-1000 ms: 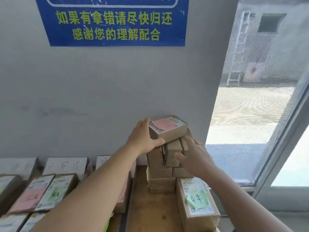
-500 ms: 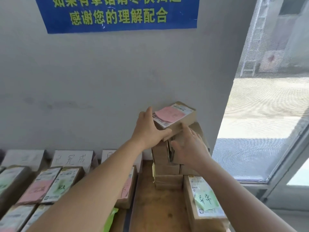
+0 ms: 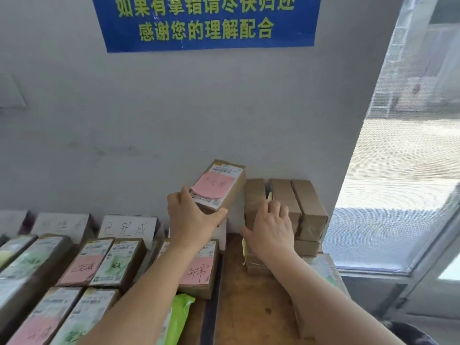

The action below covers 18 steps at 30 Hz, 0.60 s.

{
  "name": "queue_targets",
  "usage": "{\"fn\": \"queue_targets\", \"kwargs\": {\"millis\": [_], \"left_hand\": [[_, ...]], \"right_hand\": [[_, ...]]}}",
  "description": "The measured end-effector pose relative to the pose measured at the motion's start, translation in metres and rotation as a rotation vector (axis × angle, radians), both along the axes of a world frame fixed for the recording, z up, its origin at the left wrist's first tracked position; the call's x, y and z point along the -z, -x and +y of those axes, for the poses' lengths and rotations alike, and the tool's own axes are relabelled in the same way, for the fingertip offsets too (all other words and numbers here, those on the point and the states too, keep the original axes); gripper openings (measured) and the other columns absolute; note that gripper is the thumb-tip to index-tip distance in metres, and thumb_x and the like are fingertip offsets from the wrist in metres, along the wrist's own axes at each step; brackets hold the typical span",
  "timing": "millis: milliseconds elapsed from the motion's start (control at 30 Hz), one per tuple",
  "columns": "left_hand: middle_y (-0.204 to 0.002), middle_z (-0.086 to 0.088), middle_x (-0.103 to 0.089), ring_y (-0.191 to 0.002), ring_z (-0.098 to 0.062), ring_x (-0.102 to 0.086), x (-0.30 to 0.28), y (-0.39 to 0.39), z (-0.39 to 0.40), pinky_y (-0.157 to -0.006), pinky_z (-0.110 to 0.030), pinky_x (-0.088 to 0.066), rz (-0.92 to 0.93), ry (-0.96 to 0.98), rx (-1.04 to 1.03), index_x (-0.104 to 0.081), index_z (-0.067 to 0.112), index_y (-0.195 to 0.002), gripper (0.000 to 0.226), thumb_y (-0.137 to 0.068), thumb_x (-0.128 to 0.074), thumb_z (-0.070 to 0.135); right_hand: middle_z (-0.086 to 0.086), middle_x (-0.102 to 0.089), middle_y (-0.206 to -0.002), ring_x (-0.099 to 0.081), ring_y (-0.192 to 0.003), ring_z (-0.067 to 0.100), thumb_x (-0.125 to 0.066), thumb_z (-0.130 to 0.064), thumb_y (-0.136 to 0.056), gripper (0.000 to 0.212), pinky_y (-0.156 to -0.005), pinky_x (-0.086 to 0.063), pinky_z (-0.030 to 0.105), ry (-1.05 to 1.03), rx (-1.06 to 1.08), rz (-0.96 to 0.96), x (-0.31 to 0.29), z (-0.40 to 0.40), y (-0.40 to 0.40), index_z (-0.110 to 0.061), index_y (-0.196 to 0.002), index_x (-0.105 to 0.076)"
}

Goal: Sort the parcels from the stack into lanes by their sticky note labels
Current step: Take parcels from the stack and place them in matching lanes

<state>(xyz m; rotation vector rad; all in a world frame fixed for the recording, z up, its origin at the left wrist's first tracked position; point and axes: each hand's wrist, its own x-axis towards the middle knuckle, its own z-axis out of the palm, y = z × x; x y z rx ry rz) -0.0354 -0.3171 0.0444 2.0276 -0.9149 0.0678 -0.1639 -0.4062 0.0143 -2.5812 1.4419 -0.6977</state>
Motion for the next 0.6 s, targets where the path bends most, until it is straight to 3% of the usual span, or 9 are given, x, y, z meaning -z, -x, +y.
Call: {"fn": "queue_targets", "kwargs": {"millis": [267, 467, 600], "left_hand": [[-0.126, -0.004, -0.031, -0.114, -0.017, -0.042, 0.021, -0.008, 0.016, -0.076, -0.022, -0.039, 0.058, -0.026, -0.03, -0.03, 0.016, -0.138, 0.089, -0.07, -0.077, 0.049], [-0.125, -0.003, -0.032, -0.115, -0.021, -0.044, 0.029, -0.012, 0.019, -0.087, -0.032, -0.049, 0.101, -0.051, -0.039, -0.033, 0.016, -0.136, 0.086, -0.069, -0.076, 0.05], [-0.123, -0.002, -0.033, -0.113, -0.019, -0.044, 0.035, -0.008, 0.023, -0.082, -0.026, -0.046, 0.103, -0.039, -0.046, -0.033, 0.017, -0.134, 0.086, -0.068, -0.077, 0.05]], "right_hand": [[0.013, -0.032, -0.13, -0.033, -0.117, 0.029, -0.06, -0.061, -0.078, 0.09, -0.101, -0.032, 0.035, 0.096, 0.118, 0.054, 0.015, -0.009, -0.031, -0.005, -0.138, -0.023], [0.013, -0.035, -0.125, -0.035, -0.111, 0.027, -0.053, -0.044, -0.087, 0.061, -0.096, -0.036, 0.034, 0.08, 0.145, 0.033, 0.019, -0.011, -0.035, -0.006, -0.129, -0.031], [0.015, -0.03, -0.126, -0.03, -0.108, 0.028, -0.043, -0.038, -0.091, 0.053, -0.096, -0.033, 0.034, 0.037, 0.162, -0.021, 0.013, -0.003, -0.036, -0.005, -0.129, -0.027]]}}
